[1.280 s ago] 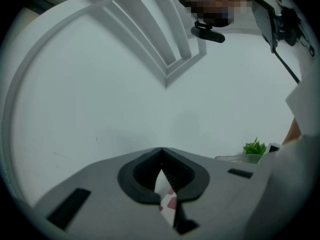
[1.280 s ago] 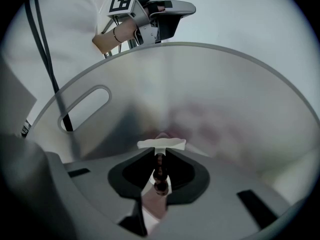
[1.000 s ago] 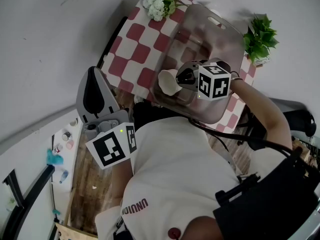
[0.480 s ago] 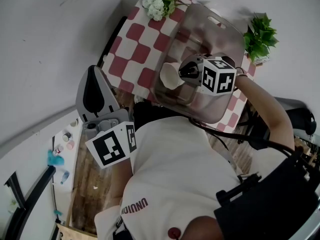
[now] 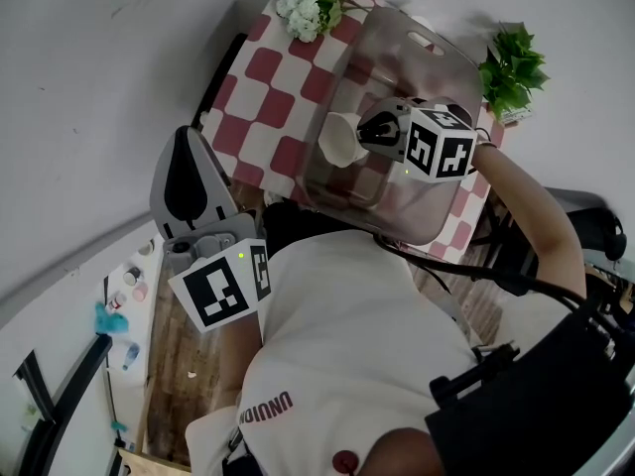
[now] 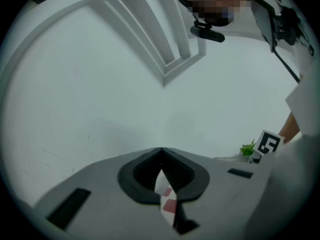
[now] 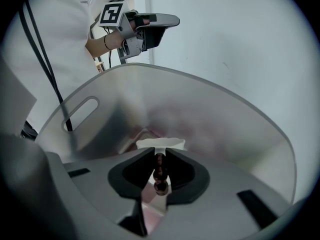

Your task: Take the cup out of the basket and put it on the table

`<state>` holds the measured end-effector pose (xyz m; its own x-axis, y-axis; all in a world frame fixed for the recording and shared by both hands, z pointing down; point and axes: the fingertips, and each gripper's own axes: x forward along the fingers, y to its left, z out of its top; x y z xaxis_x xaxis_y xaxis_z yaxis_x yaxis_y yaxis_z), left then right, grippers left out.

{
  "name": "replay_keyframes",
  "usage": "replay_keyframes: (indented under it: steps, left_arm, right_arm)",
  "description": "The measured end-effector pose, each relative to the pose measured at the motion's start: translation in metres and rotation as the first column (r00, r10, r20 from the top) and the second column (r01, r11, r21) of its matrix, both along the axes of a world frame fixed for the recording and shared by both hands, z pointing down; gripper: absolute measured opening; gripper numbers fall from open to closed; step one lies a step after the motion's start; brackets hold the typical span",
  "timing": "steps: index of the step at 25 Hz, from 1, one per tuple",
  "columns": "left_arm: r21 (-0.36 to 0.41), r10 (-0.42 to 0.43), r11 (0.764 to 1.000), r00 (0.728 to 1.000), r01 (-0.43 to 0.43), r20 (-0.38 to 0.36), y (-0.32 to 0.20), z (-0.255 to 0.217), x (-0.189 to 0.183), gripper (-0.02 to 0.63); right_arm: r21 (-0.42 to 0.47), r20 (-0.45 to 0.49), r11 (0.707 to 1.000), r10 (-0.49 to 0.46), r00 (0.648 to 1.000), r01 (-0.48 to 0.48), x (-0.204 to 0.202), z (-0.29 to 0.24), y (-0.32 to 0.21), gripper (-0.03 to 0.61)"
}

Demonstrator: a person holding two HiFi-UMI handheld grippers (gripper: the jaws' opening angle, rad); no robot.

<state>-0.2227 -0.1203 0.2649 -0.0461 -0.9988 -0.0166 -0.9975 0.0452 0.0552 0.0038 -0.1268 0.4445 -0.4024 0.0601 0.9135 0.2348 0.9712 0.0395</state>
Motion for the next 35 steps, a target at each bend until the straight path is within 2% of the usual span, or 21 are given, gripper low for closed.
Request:
replay_keyframes:
  steps: [10,23,35]
  left_arm:
    - [0.0,0.035,0.999,0.999,-0.035,-0.01,-0.011,0.001,0.006,0.011]
    - [-0.002,0.068,0.998,0.997,-0.068,-0.021,-0.025,0.003,0.014,0.011]
    - [0.012,0.153,0.988,0.988,-0.152,-0.039,-0.038,0.002,0.033,0.011]
  right_arm:
    - [0.028,0.01,0.997,0.072,0.997,-0.072,0.009,-0.013,-0.016,0.08]
    - [0.049,0.003,0.992,0.114,0.994,-0.114,0.021,-0.022,-0.028,0.08]
    - [0.128,-0.002,0.977,0.171,0.985,-0.17,0.039,-0.059,-0.04,0.08]
